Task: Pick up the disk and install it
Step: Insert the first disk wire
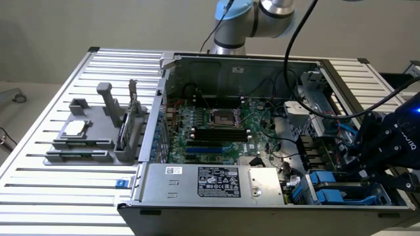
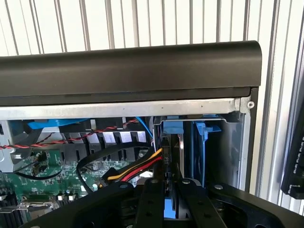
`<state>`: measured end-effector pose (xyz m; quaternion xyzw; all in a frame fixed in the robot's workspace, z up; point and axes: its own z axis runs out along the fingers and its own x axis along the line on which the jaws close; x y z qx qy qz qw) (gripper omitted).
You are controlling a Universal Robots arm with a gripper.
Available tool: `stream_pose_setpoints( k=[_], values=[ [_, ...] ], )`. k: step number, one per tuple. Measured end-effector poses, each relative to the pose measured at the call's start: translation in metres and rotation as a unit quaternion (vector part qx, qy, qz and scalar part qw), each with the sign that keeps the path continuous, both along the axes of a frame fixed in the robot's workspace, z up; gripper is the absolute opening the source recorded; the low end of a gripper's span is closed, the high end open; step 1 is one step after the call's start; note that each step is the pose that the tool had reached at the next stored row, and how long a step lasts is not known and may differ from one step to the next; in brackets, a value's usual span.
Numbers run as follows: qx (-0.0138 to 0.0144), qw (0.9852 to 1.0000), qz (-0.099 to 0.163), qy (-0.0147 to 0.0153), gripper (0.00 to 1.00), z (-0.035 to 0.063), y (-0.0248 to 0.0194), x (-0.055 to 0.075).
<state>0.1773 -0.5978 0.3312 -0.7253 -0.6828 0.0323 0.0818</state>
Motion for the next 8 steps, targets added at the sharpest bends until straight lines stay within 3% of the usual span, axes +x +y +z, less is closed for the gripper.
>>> stream_pose_setpoints(
  k=[8],
  values=[
    [-0.0001,0.9999,0.000,0.0119,0.16,-0.0023,-0.0001,0.0044]
  ],
)
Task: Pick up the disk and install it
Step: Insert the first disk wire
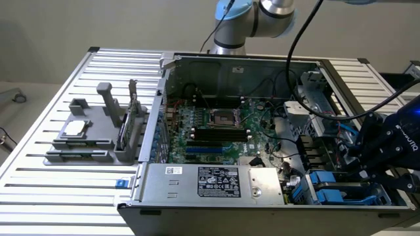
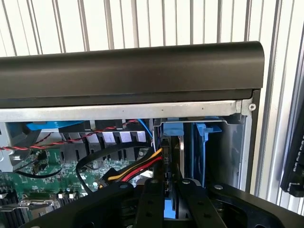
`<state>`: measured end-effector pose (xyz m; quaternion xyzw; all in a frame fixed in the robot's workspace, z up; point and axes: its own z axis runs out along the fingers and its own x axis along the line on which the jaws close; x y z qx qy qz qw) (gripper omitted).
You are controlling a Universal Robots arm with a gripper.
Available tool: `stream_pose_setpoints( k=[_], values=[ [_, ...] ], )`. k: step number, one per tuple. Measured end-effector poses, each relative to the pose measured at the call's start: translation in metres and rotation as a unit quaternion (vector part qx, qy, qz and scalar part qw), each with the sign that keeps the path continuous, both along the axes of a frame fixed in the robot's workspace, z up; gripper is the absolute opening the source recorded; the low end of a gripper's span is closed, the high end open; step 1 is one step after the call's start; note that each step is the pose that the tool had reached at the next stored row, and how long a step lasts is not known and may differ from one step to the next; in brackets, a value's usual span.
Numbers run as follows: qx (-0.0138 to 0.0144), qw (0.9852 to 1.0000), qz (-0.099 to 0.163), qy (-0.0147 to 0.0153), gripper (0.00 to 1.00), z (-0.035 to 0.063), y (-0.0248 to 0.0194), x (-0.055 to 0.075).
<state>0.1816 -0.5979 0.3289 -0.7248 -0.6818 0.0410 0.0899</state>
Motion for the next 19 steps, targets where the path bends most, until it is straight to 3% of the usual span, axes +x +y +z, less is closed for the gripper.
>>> stream_pose_setpoints(
  k=[8,11,19],
  values=[
    [-0.0001,0.9999,0.000,0.0127,0.16,-0.0018,-0.0001,0.002],
    [0.0005,0.9999,0.000,0.0162,0.18,-0.0019,-0.0002,0.002],
    [0.0000,0.9997,0.000,0.0229,0.48,0.0133,-0.0002,0.002]
  ],
)
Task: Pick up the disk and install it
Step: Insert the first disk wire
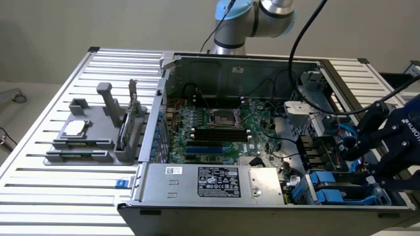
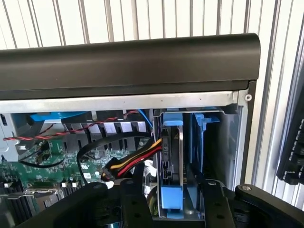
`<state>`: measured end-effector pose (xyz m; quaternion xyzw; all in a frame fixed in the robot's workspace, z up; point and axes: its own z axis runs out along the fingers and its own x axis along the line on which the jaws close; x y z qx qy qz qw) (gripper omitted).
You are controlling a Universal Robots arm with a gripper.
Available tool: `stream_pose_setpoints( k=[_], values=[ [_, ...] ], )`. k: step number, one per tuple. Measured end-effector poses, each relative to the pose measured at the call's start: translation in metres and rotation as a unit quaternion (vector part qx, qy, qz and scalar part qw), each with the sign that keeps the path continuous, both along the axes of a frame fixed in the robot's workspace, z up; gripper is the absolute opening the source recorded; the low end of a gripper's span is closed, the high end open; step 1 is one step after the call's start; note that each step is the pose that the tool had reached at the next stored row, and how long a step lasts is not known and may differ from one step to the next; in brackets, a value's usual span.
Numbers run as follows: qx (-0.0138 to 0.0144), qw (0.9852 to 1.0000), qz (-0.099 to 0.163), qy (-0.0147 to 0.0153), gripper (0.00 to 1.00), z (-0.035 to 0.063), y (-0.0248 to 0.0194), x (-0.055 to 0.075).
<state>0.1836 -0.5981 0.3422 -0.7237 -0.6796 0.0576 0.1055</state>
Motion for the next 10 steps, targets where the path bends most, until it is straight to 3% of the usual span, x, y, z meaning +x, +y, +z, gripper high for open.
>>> stream_pose_setpoints(
  k=[7,10],
  values=[
    [0.0001,1.0000,0.000,0.0078,0.48,0.0153,-0.0018,0.000],
    [0.0000,1.0000,0.000,0.0090,0.48,0.0185,-0.0037,0.000]
  ],
)
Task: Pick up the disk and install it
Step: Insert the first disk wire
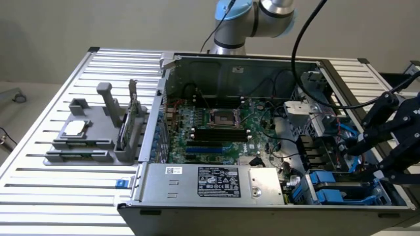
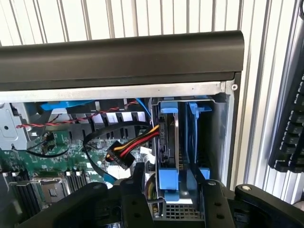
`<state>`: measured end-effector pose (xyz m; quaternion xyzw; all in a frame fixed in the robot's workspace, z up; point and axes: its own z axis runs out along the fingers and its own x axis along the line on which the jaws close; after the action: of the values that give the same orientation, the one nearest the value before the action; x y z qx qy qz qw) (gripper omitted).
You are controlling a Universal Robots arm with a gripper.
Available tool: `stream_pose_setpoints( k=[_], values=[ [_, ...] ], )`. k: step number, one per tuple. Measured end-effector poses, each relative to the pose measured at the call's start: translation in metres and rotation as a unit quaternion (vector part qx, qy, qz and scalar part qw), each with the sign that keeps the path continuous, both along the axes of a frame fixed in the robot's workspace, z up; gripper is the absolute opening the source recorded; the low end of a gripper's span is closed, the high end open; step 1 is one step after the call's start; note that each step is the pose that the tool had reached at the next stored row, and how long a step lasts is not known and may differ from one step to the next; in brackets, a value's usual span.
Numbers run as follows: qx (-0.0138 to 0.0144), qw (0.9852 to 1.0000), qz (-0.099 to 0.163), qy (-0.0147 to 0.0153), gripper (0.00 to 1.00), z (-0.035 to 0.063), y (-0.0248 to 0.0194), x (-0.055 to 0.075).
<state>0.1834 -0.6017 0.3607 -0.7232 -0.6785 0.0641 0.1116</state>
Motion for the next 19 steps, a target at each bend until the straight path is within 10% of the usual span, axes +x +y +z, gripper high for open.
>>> stream_pose_setpoints(
  k=[19],
  values=[
    [0.0001,1.0000,0.000,0.0005,0.48,0.0000,-0.0069,-0.026]
  ],
)
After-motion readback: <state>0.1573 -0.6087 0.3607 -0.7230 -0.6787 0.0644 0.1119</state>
